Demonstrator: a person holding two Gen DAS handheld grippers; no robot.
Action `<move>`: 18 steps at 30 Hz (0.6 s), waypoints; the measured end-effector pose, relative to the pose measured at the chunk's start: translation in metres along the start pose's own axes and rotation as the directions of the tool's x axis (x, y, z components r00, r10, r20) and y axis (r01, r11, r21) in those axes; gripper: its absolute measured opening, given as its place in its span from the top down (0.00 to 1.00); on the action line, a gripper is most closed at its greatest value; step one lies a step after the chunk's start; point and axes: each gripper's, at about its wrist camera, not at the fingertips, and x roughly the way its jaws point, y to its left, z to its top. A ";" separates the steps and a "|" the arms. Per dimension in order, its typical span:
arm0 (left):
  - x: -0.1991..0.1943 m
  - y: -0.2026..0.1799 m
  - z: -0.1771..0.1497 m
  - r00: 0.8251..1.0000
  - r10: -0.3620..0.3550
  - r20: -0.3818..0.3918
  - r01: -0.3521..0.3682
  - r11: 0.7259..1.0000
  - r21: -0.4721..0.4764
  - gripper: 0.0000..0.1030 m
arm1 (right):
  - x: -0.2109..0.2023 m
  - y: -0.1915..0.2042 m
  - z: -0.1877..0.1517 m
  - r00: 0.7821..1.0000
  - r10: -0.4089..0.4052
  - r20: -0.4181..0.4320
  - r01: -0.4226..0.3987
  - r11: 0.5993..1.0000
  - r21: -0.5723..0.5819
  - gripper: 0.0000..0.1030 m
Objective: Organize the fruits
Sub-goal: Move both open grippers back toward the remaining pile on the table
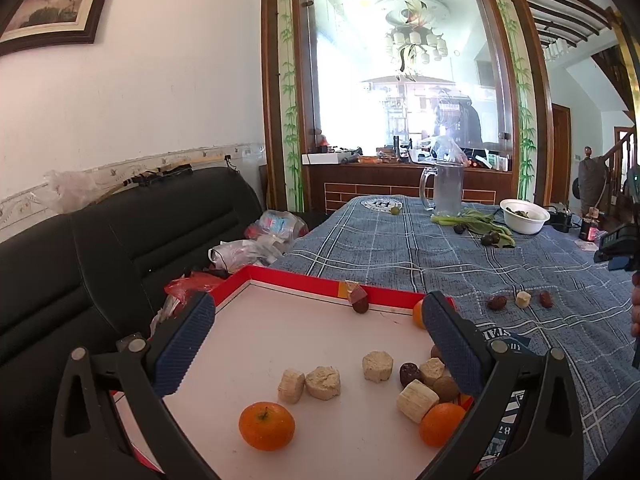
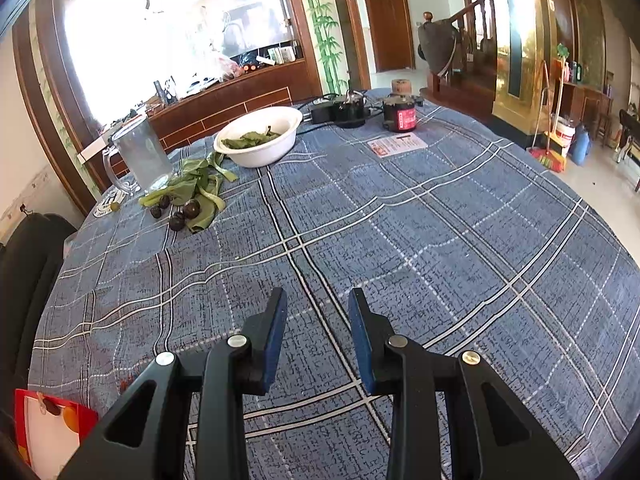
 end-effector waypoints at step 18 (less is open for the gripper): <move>0.006 -0.003 0.000 0.999 0.007 -0.033 -0.006 1.000 0.022 0.00 | 0.025 -0.010 -0.004 0.999 0.008 -0.050 -0.007 1.000 0.027 0.69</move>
